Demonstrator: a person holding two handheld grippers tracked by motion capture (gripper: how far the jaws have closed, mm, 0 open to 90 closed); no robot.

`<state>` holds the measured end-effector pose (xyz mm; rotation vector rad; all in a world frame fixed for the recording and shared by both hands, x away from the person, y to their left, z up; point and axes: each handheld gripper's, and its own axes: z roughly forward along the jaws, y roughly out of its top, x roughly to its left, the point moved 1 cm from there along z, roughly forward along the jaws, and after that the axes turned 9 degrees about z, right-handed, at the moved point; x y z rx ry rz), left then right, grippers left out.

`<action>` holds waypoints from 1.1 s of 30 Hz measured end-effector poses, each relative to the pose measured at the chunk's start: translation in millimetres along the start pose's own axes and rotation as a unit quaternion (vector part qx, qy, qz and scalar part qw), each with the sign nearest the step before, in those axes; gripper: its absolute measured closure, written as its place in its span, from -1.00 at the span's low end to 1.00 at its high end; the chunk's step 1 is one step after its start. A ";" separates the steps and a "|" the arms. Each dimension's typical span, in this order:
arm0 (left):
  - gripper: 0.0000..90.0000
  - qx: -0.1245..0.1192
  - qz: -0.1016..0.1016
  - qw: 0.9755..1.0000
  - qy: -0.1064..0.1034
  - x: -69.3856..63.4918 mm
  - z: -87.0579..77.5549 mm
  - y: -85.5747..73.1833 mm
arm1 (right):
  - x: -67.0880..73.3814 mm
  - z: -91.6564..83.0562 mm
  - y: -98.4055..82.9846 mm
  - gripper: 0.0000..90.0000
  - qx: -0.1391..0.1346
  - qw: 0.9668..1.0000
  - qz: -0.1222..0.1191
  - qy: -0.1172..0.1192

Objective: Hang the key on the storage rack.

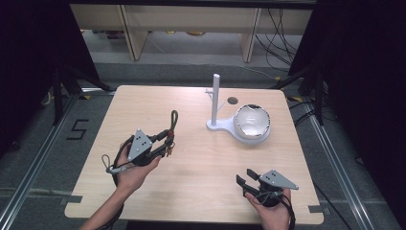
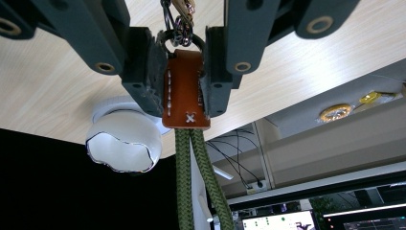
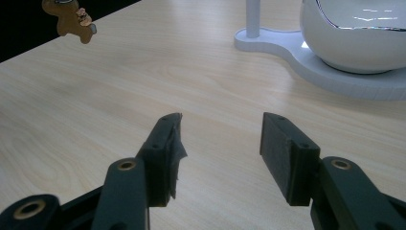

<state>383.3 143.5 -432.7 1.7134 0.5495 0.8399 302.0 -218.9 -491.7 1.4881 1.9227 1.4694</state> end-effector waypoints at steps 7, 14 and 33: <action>0.55 0.000 0.001 1.000 0.000 -0.3 3.7 1.6 | -2.7 -0.8 1.6 0.11 0.000 1.000 -0.018 -0.005; 0.55 0.000 0.001 1.000 -0.001 -1.7 7.7 3.6 | -3.0 -1.1 1.6 0.11 0.001 1.000 -0.018 -0.004; 0.55 0.006 -0.006 1.000 -0.001 -2.6 16.0 9.3 | -0.9 -1.7 0.9 0.11 0.000 1.000 0.001 -0.001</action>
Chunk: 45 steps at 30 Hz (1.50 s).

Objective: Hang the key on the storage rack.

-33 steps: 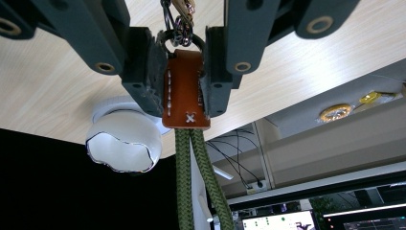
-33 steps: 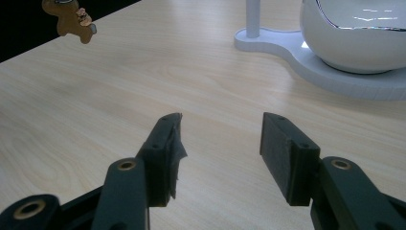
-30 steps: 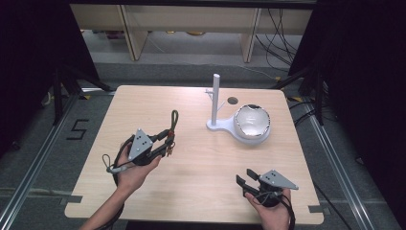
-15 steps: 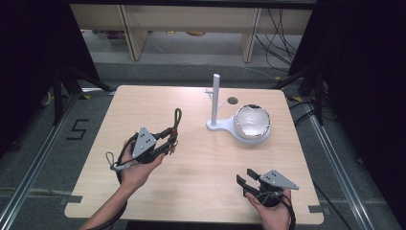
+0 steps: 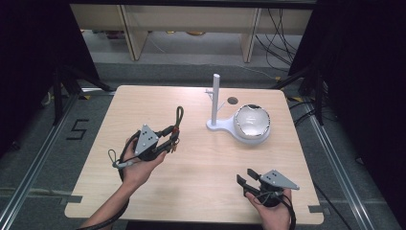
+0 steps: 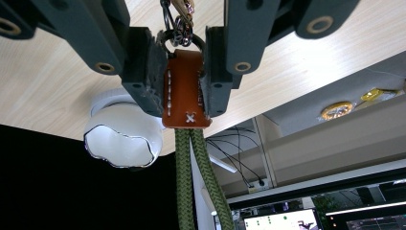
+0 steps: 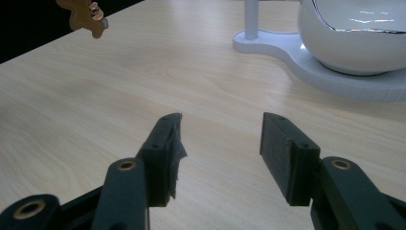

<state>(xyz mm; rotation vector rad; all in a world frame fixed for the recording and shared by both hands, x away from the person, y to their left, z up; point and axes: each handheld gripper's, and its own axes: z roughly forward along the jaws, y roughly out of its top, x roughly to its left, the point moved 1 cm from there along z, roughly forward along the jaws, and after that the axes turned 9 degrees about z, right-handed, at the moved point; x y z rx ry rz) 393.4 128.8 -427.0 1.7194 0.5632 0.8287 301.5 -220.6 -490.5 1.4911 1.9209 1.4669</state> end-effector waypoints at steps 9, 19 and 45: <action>0.55 0.001 0.000 1.000 -0.001 -0.3 3.5 2.5 | -2.7 -0.7 1.3 0.11 0.000 1.000 -0.015 -0.002; 0.55 0.004 0.003 1.000 -0.003 0.7 7.5 4.6 | -3.1 -1.6 2.0 0.11 0.000 1.000 -0.019 -0.005; 0.55 0.003 0.005 1.000 -0.007 3.4 22.1 9.5 | -3.0 0.4 2.6 0.10 -0.008 1.000 -0.017 0.006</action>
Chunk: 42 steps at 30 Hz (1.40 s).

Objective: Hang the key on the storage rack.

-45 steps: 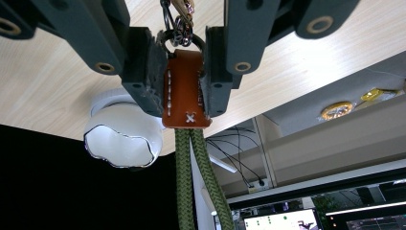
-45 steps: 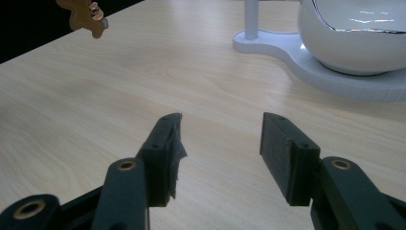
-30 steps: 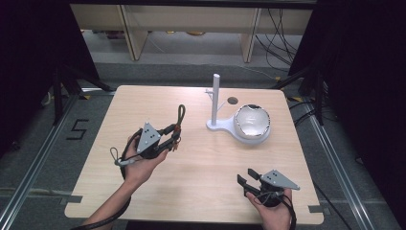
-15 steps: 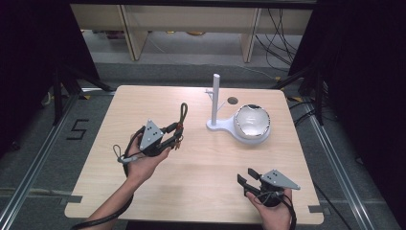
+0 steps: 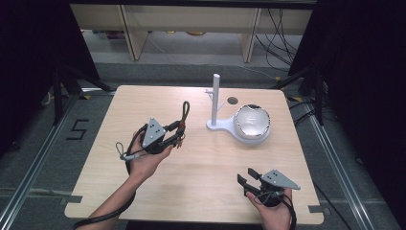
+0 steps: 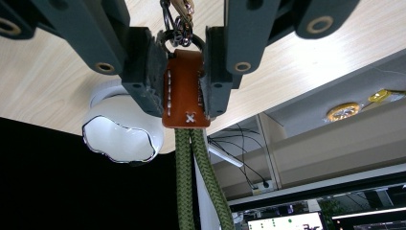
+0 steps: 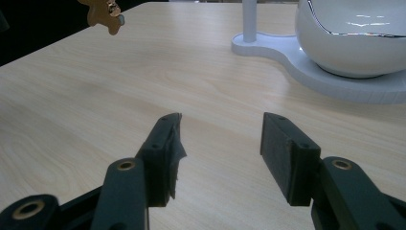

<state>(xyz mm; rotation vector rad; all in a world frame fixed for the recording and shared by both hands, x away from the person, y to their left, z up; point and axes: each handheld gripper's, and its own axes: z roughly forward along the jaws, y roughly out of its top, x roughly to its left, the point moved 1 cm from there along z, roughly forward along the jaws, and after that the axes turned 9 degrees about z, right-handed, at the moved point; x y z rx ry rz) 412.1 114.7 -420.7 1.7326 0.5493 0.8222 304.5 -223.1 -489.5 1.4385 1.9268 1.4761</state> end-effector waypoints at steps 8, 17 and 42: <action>0.55 0.001 -0.003 1.000 0.001 3.0 5.2 1.2 | 0.6 -2.8 0.7 0.10 -0.002 1.000 0.009 -0.008; 0.55 0.004 -0.006 1.000 0.006 5.9 13.2 1.2 | -1.1 -4.6 1.9 0.10 -0.004 1.000 0.003 -0.010; 0.55 -0.001 -0.009 1.000 0.004 3.2 30.9 11.1 | -3.9 -7.0 1.6 0.11 -0.005 1.000 0.002 -0.015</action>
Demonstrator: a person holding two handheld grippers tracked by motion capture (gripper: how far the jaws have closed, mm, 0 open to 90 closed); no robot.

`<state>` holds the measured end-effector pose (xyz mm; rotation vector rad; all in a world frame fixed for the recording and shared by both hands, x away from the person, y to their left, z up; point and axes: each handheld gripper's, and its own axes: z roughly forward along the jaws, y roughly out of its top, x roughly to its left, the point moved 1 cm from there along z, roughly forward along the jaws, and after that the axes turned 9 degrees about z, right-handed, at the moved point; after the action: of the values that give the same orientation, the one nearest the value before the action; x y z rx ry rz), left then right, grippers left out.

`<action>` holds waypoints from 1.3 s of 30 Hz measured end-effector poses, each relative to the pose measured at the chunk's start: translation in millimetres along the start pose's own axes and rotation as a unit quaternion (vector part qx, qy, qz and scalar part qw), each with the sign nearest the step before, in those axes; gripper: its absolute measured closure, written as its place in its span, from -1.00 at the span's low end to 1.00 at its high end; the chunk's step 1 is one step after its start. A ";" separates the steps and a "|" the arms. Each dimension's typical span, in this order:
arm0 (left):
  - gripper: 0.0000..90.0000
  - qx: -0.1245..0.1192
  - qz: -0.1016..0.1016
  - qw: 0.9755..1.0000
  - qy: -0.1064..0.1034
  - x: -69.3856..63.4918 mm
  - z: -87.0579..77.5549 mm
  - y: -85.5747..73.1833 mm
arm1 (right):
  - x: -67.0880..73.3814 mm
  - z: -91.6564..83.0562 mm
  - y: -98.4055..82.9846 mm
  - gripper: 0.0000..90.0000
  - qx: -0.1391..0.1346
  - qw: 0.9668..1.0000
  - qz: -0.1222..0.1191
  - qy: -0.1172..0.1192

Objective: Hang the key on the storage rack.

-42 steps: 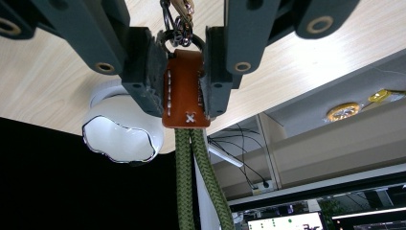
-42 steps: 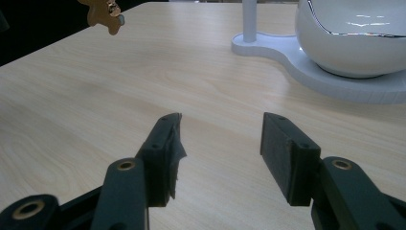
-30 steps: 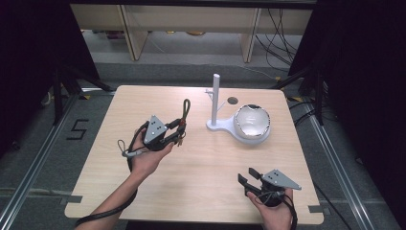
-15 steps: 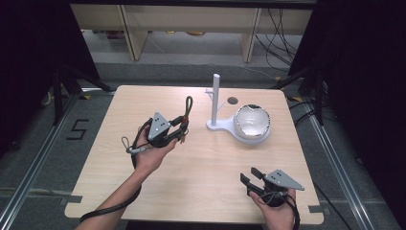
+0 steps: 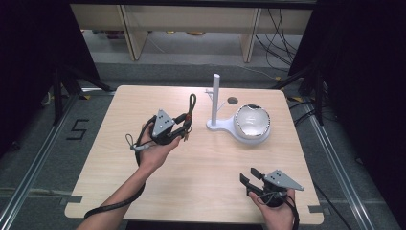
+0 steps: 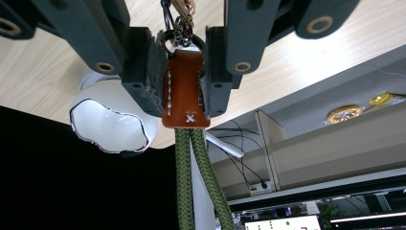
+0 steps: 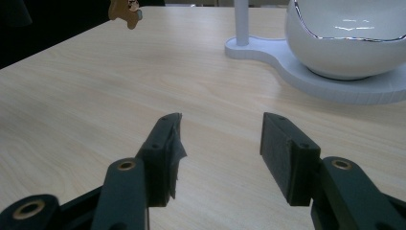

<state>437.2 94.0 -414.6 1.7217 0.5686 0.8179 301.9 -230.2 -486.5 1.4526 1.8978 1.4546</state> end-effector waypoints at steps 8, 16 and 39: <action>0.55 -0.003 -0.001 1.000 0.003 1.6 4.9 3.4 | 0.8 -0.4 -0.9 0.11 0.003 1.000 0.007 -0.002; 0.55 -0.002 -0.003 1.000 0.004 1.7 11.0 5.0 | -0.1 0.3 -0.9 0.11 -0.001 1.000 0.003 -0.004; 0.55 0.009 -0.006 1.000 0.002 1.5 24.1 5.2 | -1.6 -0.4 0.2 0.11 0.001 1.000 0.002 0.002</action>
<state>456.4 78.5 -413.3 1.7327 0.5903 0.8100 302.4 -231.8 -486.6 1.4572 1.8993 1.4582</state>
